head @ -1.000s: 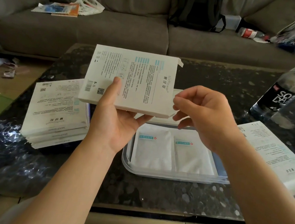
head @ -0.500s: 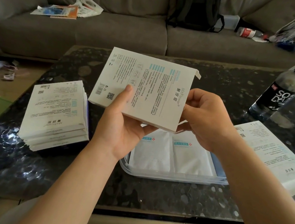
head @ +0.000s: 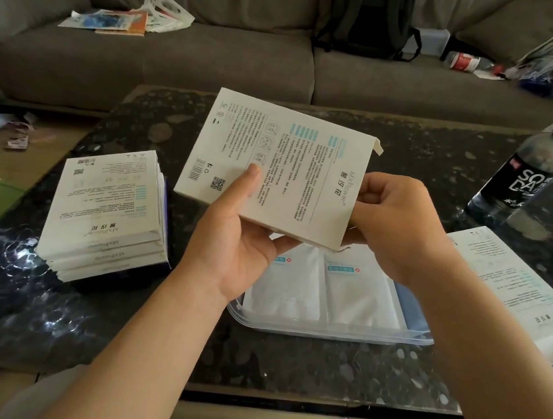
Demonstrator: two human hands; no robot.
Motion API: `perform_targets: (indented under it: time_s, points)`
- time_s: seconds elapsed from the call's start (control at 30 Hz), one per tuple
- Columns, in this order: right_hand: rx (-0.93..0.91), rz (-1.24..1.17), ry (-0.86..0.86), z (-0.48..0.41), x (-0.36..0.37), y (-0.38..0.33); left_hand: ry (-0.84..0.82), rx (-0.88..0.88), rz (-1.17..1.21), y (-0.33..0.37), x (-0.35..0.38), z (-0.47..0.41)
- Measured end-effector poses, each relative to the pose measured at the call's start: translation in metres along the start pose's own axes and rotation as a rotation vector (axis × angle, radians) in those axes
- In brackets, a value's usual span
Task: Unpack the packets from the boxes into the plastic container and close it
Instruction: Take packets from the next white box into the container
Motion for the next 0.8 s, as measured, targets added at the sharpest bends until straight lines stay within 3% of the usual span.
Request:
perform_targets:
  time_s: [0.37,0.53,0.8]
  points:
    - [0.181,-0.142,0.037,0.001,-0.011,0.001,0.1,0.015,0.023,0.005,-0.01,-0.002]
    - [0.182,-0.226,0.05,0.003,-0.009,-0.001,0.066,-0.023,0.054,0.0,-0.005,-0.001]
    - [0.173,-0.419,-0.062,0.002,-0.007,-0.014,0.121,-0.018,0.195,0.003,-0.01,0.0]
Point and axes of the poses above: each hand's wrist, its own z-axis away from the middle knuckle, its own x-axis out of the palm, y = z × x, the point moved 8 cm from there along -z, towards the middle knuckle
